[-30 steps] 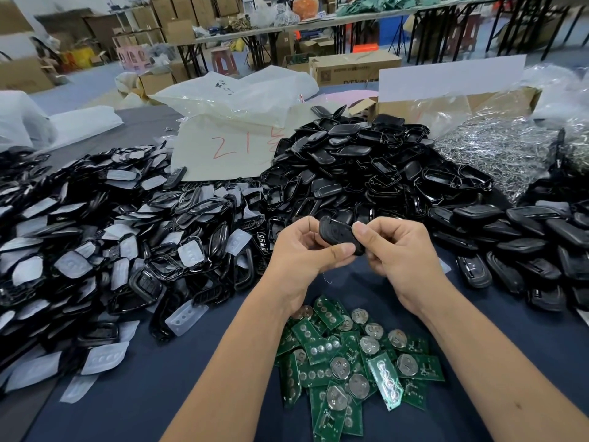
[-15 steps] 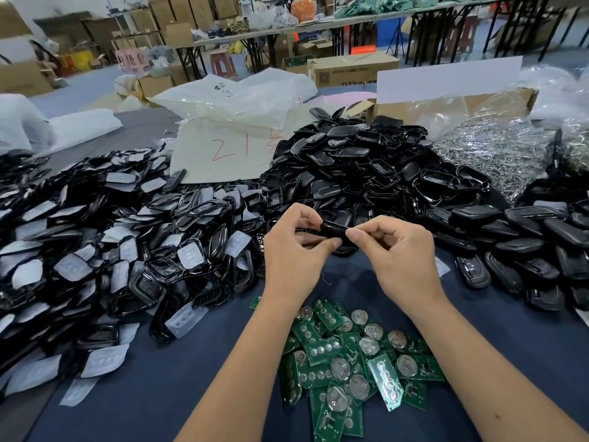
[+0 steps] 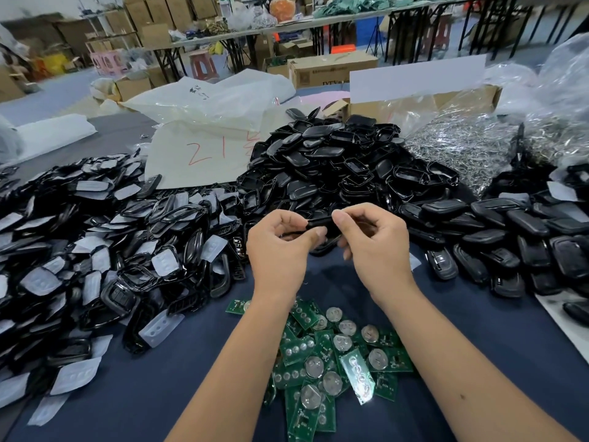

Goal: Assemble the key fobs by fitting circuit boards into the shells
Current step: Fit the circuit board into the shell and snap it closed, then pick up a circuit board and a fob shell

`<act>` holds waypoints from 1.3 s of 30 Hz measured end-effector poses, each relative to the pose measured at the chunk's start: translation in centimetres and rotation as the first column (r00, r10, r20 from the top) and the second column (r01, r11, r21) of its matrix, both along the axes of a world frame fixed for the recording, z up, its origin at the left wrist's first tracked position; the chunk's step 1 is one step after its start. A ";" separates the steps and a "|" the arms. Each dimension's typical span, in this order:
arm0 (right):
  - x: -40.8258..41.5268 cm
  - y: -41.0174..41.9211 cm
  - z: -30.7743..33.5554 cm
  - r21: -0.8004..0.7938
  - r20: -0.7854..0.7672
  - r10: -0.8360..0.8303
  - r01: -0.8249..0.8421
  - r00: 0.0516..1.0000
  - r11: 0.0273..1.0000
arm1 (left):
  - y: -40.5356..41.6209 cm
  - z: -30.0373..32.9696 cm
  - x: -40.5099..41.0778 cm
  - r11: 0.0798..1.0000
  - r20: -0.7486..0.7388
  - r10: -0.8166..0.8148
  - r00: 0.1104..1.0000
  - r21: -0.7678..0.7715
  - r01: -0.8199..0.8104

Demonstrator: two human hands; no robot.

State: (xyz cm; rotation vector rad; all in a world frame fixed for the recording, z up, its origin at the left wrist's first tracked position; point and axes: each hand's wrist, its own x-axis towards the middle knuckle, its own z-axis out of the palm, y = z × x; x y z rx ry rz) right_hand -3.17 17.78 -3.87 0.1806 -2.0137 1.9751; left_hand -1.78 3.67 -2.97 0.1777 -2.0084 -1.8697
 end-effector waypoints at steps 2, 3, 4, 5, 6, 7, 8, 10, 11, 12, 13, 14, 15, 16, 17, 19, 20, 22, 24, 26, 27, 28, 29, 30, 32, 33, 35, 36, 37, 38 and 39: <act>-0.3 0.3 0.1 -0.083 0.026 -0.108 0.110 0.994 0.990 | 1.6 0.6 -0.7 1.000 -0.004 -0.014 1.000 0.006 0.014; -0.5 0.5 0.3 -0.122 0.044 -0.165 0.169 0.985 0.978 | 2.4 0.9 -1.1 0.999 -0.001 -0.033 0.999 0.005 0.033; -0.7 0.9 0.4 -0.149 0.060 -0.226 0.233 0.972 0.961 | 3.4 1.2 -1.6 0.998 0.008 -0.059 0.998 0.003 0.059; -0.9 1.5 0.6 -0.164 0.068 -0.293 0.300 0.954 0.940 | 4.5 1.5 -2.1 0.997 0.025 -0.084 0.996 0.001 0.084; -1.2 2.1 0.8 -0.167 0.068 -0.362 0.368 0.930 0.915 | 5.6 1.7 -2.6 0.995 0.049 -0.101 0.994 0.001 0.101; -1.4 3.0 1.1 -0.161 0.061 -0.431 0.436 0.900 0.886 | 6.9 1.8 -3.0 0.993 0.078 -0.119 0.990 0.007 0.119; -1.6 4.0 1.4 -0.147 0.045 -0.494 0.495 0.868 0.857 | 8.2 1.9 -3.4 0.990 0.112 -0.138 0.984 0.022 0.136; -1.9 6.0 1.9 -0.095 0.006 -0.599 0.597 0.800 0.796 | 10.5 2.0 -4.1 0.982 0.181 -0.189 0.965 0.062 0.180; -2.0 7.0 2.1 -0.067 -0.005 -0.645 0.643 0.764 0.763 | 11.6 2.0 -4.4 0.975 0.211 -0.219 0.953 0.074 0.208; -2.2 7.9 2.1 -0.043 -0.007 -0.686 0.685 0.728 0.727 | 12.5 2.2 -4.6 0.969 0.232 -0.248 0.941 0.078 0.236; -2.3 8.6 2.0 -0.026 -0.004 -0.721 0.721 0.693 0.693 | 13.3 2.4 -4.8 0.960 0.242 -0.279 0.929 0.082 0.267; -2.4 9.2 1.9 -0.018 0.003 -0.749 0.749 0.662 0.662 | 13.9 2.7 -4.9 0.950 0.244 -0.313 0.918 0.086 0.301; -2.5 9.6 1.9 -0.019 0.019 -0.771 0.772 0.636 0.636 | 14.5 3.0 -4.9 0.937 0.247 -0.348 0.904 0.086 0.337; -2.5 9.8 1.9 -0.026 0.037 -0.786 0.787 0.617 0.617 | 14.9 3.4 -5.0 0.927 0.254 -0.375 0.892 0.072 0.369; -2.5 9.9 2.0 -0.039 0.051 -0.795 0.796 0.605 0.603 | 15.3 3.7 -5.1 0.917 0.260 -0.393 0.882 0.047 0.396; -2.4 10.0 2.2 -0.072 0.054 -0.806 0.808 0.589 0.585 | 15.7 3.9 -5.3 0.911 0.253 -0.387 0.887 -0.044 0.410; -2.4 10.0 2.4 -0.088 0.050 -0.811 0.812 0.582 0.577 | 15.8 3.9 -5.3 0.911 0.234 -0.364 0.901 -0.111 0.397; -2.3 10.0 2.6 -0.105 0.055 -0.813 0.813 0.580 0.573 | 15.8 3.6 -5.5 0.900 0.174 -0.305 0.936 -0.269 0.343; -2.2 9.6 2.7 -0.094 0.041 -0.800 0.799 0.599 0.594 | 15.3 3.4 -5.7 0.855 0.100 -0.242 0.965 -0.449 0.261; -2.0 9.0 2.7 -0.074 -0.011 -0.776 0.774 0.630 0.629 | 14.6 3.3 -6.3 0.788 0.015 -0.190 0.982 -0.595 0.161; -1.9 8.7 2.7 -0.057 -0.046 -0.765 0.763 0.643 0.644 | 14.3 3.3 -6.8 0.739 -0.028 -0.177 0.984 -0.664 0.114; -1.8 8.4 2.7 -0.038 -0.080 -0.755 0.754 0.651 0.655 | 14.0 3.2 -7.5 0.671 -0.065 -0.179 0.982 -0.738 0.074; -1.8 8.1 2.6 -0.021 -0.112 -0.744 0.747 0.659 0.664 | 13.8 3.1 -8.2 0.584 -0.082 -0.201 0.976 -0.810 0.052; -1.8 7.9 2.5 -0.009 -0.136 -0.733 0.739 0.666 0.674 | 13.7 3.1 -9.1 0.494 -0.074 -0.232 0.970 -0.868 0.052; -1.9 7.6 2.3 0.000 -0.144 -0.712 0.719 0.687 0.695 | 13.6 2.9 -10.9 0.314 0.009 -0.307 0.952 -0.943 0.111; -1.9 7.5 2.2 0.000 -0.135 -0.702 0.708 0.699 0.706 | 13.5 2.8 -11.7 0.224 0.072 -0.342 0.937 -0.962 0.156; -2.0 7.3 2.0 0.007 -0.129 -0.675 0.681 0.726 0.732 | 13.4 2.7 -13.1 0.079 0.169 -0.379 0.910 -0.974 0.213; -2.1 7.2 1.8 0.016 -0.131 -0.657 0.664 0.743 0.748 | 13.3 2.7 -13.5 0.053 0.176 -0.382 0.907 -0.976 0.212; -2.2 7.1 1.7 0.027 -0.130 -0.636 0.644 0.761 0.765 | 13.2 2.7 -13.8 0.060 0.157 -0.380 0.912 -0.979 0.193; -2.3 7.0 1.6 0.039 -0.126 -0.613 0.621 0.780 0.783 | 13.2 2.9 -13.9 0.082 0.126 -0.376 0.918 -0.982 0.168; -2.4 7.0 1.5 0.051 -0.120 -0.592 0.601 0.797 0.798 | 13.1 3.0 -13.9 0.099 0.095 -0.379 0.921 -0.985 0.142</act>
